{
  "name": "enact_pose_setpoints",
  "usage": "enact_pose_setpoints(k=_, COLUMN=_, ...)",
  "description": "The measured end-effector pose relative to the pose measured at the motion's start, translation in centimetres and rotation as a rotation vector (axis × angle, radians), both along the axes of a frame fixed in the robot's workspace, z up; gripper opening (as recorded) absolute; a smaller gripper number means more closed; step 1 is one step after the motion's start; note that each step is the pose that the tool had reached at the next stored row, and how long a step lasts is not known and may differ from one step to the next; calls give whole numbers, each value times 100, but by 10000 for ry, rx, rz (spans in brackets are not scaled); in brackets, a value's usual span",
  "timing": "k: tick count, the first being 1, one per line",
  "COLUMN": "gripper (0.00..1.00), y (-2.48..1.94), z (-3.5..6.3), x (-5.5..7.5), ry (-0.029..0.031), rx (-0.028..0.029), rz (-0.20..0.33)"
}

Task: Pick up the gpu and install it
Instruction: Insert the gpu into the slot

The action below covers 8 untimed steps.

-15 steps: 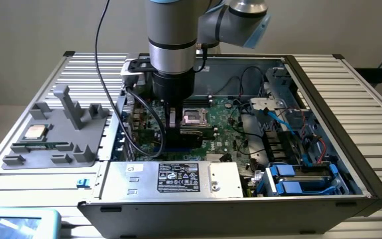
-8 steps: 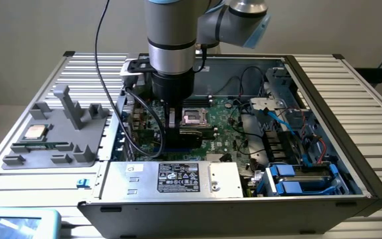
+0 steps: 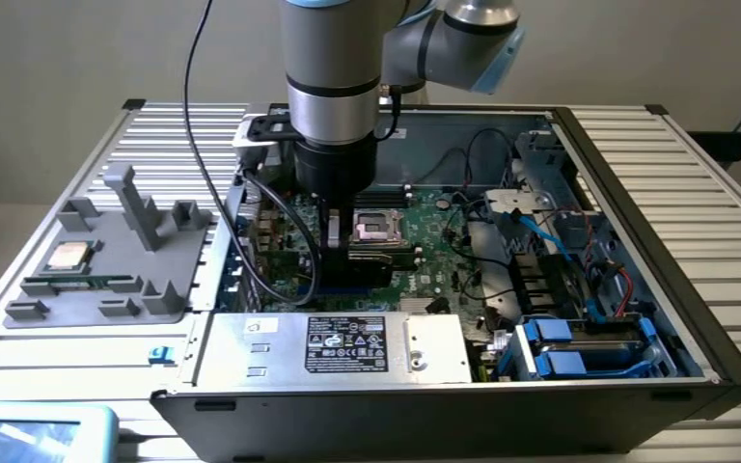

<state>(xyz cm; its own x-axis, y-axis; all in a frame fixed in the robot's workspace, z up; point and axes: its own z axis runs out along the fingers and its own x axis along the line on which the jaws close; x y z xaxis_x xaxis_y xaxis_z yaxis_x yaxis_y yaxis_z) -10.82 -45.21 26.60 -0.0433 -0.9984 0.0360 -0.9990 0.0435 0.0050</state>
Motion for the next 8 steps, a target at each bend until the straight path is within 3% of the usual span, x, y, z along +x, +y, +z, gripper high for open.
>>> enact_pose_setpoints(k=8, gripper=25, y=17, z=2, x=0, ry=-1, rx=1, rz=1)
